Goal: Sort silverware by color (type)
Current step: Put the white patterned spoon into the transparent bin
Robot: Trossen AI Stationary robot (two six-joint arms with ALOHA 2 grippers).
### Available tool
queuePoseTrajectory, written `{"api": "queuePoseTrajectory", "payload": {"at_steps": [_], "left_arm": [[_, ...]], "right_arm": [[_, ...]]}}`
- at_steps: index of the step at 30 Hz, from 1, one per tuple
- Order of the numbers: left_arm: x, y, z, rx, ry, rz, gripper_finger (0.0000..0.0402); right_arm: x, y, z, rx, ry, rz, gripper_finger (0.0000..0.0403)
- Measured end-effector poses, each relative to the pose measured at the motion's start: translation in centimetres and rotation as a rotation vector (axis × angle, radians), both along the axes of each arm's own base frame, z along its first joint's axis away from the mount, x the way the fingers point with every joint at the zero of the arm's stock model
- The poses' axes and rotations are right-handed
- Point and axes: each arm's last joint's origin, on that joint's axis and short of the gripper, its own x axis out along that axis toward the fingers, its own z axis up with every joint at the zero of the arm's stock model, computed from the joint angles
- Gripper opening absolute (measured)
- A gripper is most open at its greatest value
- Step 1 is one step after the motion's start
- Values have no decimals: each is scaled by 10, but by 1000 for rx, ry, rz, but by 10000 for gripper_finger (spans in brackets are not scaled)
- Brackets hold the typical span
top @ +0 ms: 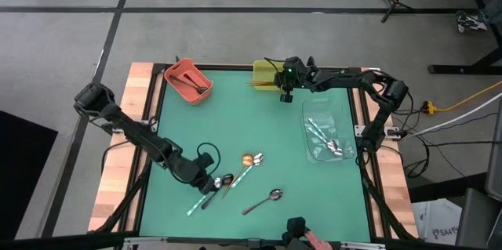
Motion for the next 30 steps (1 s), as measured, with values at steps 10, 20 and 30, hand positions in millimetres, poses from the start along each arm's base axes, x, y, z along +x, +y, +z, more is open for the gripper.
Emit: {"api": "queuePoseTrajectory", "payload": {"at_steps": [10, 20, 30], "left_arm": [[-9, -18, 40, 142, 258, 70, 43], [-20, -22, 34, 243, 236, 145, 43], [-28, -17, 13, 253, 283, 118, 43]], "right_arm": [[0, 0, 0, 0, 0, 0, 69], [0, 0, 0, 0, 0, 0, 69], [0, 0, 0, 0, 0, 0, 69]]}}
